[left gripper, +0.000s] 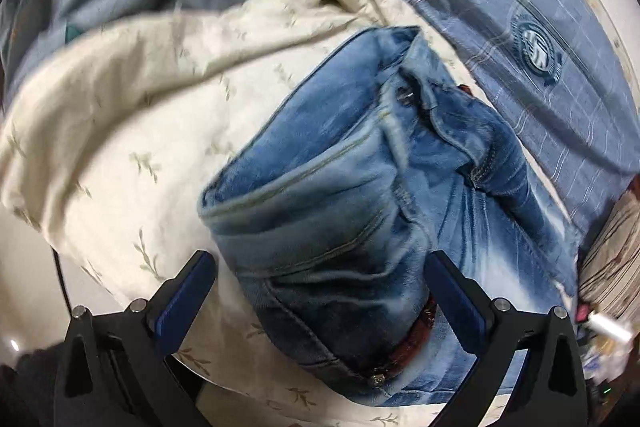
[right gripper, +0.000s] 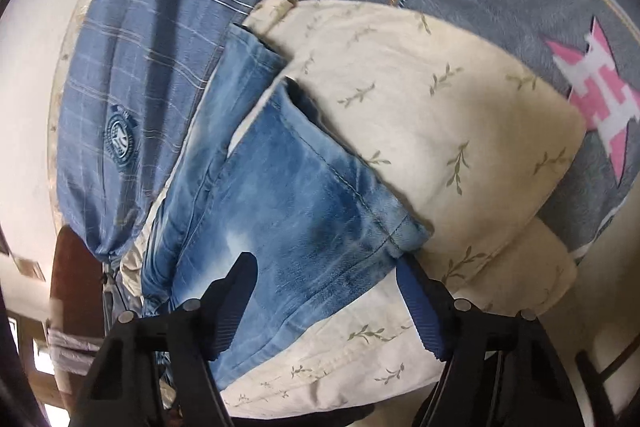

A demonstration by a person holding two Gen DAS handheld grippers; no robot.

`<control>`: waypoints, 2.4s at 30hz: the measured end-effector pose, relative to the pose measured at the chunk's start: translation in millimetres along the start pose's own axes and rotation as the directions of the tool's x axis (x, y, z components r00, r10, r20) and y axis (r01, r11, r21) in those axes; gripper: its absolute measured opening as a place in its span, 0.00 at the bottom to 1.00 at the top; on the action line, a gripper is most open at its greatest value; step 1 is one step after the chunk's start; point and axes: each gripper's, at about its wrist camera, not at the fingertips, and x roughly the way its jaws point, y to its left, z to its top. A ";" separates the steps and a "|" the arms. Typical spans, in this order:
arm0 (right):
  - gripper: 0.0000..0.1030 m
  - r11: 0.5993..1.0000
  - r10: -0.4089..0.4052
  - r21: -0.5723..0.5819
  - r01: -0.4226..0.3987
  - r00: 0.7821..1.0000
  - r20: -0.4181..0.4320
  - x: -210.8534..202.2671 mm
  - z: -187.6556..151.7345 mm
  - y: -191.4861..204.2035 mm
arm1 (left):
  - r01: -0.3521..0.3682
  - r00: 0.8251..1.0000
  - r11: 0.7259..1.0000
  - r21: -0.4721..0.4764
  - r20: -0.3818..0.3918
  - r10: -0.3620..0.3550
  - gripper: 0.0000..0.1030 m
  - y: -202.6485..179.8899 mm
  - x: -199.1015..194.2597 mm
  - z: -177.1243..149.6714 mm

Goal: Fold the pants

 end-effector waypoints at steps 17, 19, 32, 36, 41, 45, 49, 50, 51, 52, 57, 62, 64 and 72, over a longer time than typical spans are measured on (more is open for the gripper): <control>0.57 0.999 0.001 0.045 -0.001 1.000 0.010 5.8 -5.0 0.0 | 0.042 0.999 0.999 -0.013 -0.019 -0.042 0.49 9.8 -10.9 3.1; 0.26 0.999 -0.040 0.026 0.040 0.999 0.009 6.7 -3.3 1.0 | 0.014 1.000 1.000 0.022 -0.013 -0.013 0.33 3.0 -13.6 3.3; 0.08 0.944 -0.196 -0.233 0.233 0.965 0.172 -24.5 -9.9 41.6 | -0.149 0.984 0.974 0.169 0.122 0.130 0.20 -11.3 -36.3 -6.9; 0.15 0.957 -0.251 -0.141 0.253 0.967 0.033 8.3 -8.3 7.2 | -0.186 0.982 0.972 0.146 0.058 0.179 0.28 6.0 -12.9 -10.8; 0.61 0.957 -0.249 -0.121 0.262 0.962 0.115 -22.6 -1.2 11.3 | -0.176 0.982 0.975 0.139 0.092 0.164 0.35 -0.3 -34.7 -5.7; 0.61 0.964 -0.191 -0.150 0.220 0.964 0.186 -45.9 -4.8 30.5 | -0.202 0.970 0.963 0.179 0.173 0.171 0.52 -9.3 -54.5 -11.4; 0.68 0.955 -0.103 -0.255 0.151 0.976 0.191 -43.0 -12.3 51.4 | -0.268 0.949 0.947 0.178 0.221 0.226 0.70 -7.8 -57.4 -21.2; 0.69 0.952 -0.105 -0.269 0.144 0.982 0.157 -33.4 -13.9 50.1 | -0.287 0.947 0.942 0.174 0.197 0.252 0.74 -5.4 -51.5 -20.6; 0.69 0.951 -0.132 -0.266 0.155 0.986 0.101 -18.4 -13.9 44.5 | -0.312 0.946 0.936 0.165 0.141 0.290 0.74 0.1 -41.2 -18.5; 0.69 0.951 -0.166 -0.256 0.175 0.984 0.060 -6.1 -13.9 38.6 | -0.318 0.947 0.936 0.148 0.087 0.308 0.74 6.1 -32.3 -16.3; 0.69 0.960 -0.209 -0.186 0.210 0.978 0.022 2.5 -9.5 23.8 | -0.305 0.949 0.945 0.120 0.119 0.291 0.74 5.0 -49.4 -12.1; 0.69 0.956 -0.145 -0.244 0.163 0.985 0.092 -16.9 -12.7 46.2 | -0.238 0.940 0.940 0.244 0.303 0.159 0.79 -41.2 -90.3 -17.8; 0.70 0.943 -0.133 -0.291 0.165 0.983 0.125 -13.6 -14.7 59.0 | -0.235 0.932 0.922 0.307 0.341 0.124 0.86 -57.3 -93.7 -21.1; 0.70 0.886 -0.310 -0.288 0.362 0.927 0.212 -14.7 -22.3 50.4 | -0.310 0.950 0.862 0.402 0.150 0.273 0.88 -58.1 -7.0 -27.1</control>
